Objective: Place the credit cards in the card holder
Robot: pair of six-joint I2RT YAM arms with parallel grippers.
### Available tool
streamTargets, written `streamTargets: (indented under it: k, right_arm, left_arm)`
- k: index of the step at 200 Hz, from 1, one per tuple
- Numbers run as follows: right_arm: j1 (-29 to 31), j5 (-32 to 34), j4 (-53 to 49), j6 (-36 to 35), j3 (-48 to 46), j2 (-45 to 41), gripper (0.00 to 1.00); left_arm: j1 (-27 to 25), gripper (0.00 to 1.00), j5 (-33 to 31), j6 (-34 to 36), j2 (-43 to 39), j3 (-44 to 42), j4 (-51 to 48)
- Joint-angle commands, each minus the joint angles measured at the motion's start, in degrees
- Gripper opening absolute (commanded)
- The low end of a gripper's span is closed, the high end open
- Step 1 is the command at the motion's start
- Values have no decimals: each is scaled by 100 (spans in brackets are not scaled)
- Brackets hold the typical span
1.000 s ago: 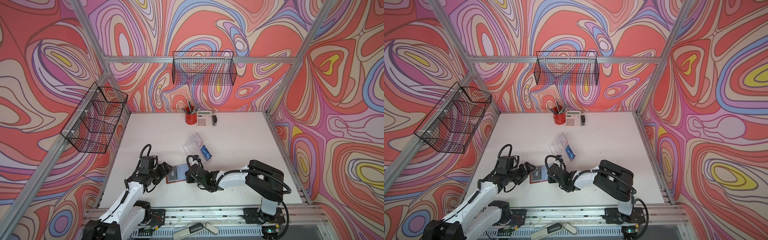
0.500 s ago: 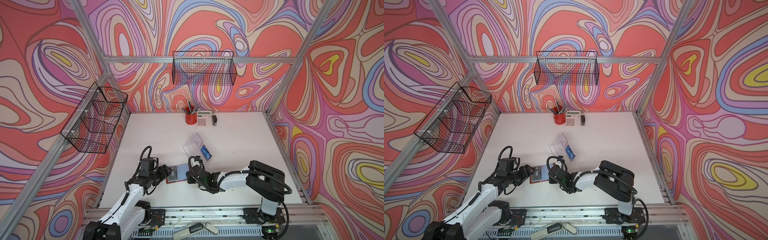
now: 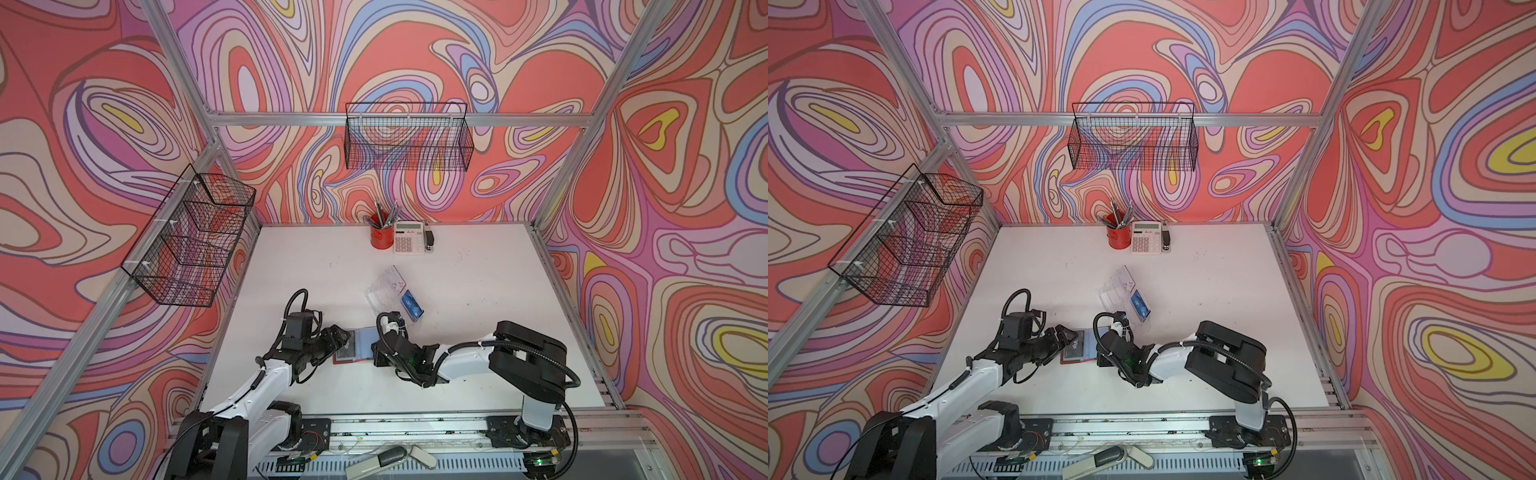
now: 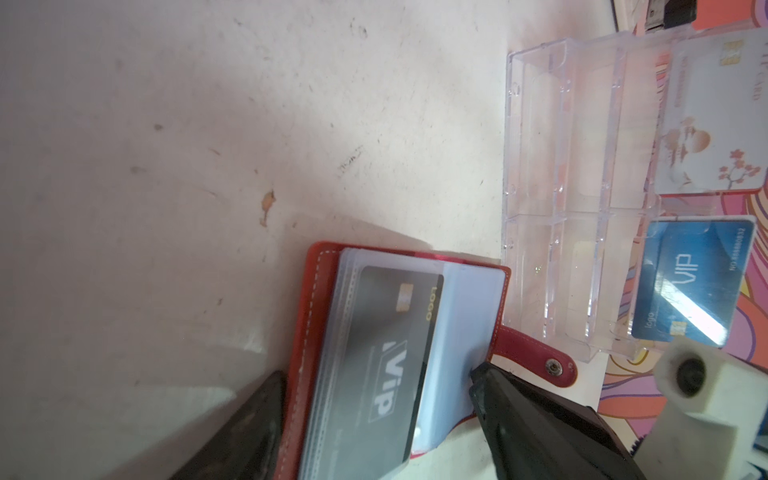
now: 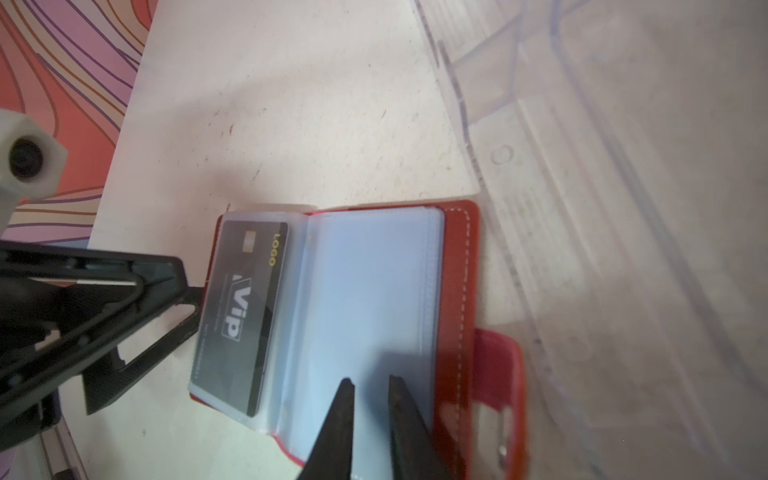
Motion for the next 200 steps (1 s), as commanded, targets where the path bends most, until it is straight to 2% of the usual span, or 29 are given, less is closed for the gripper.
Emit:
streamTargets:
  k: [1,40,66,119,163,200]
  right_arm:
    - [69,-134,-603,143,-114,370,18]
    - [89,-138,-569,178,-125,427,17]
    - [90,-142,-516,219,-150,458,17]
    - [91,-178,-449,253,-197,528,17]
    - [90,-173,-365,270,-283,535,17]
    - [93,57,-552,152,-344,135,20]
  left_arm:
    - [-125,77,633,-156,-215,-23,290]
    - [-464,78,1049,-211,-484,253,362]
    - [-782,79,929,-237,-467,343,479]
    - [-1151,79,971,-335,76,321,1067]
    - [-1513,79,714,-285,404,390,1169]
    - [-1639,79,471,-230,515,329,1194]
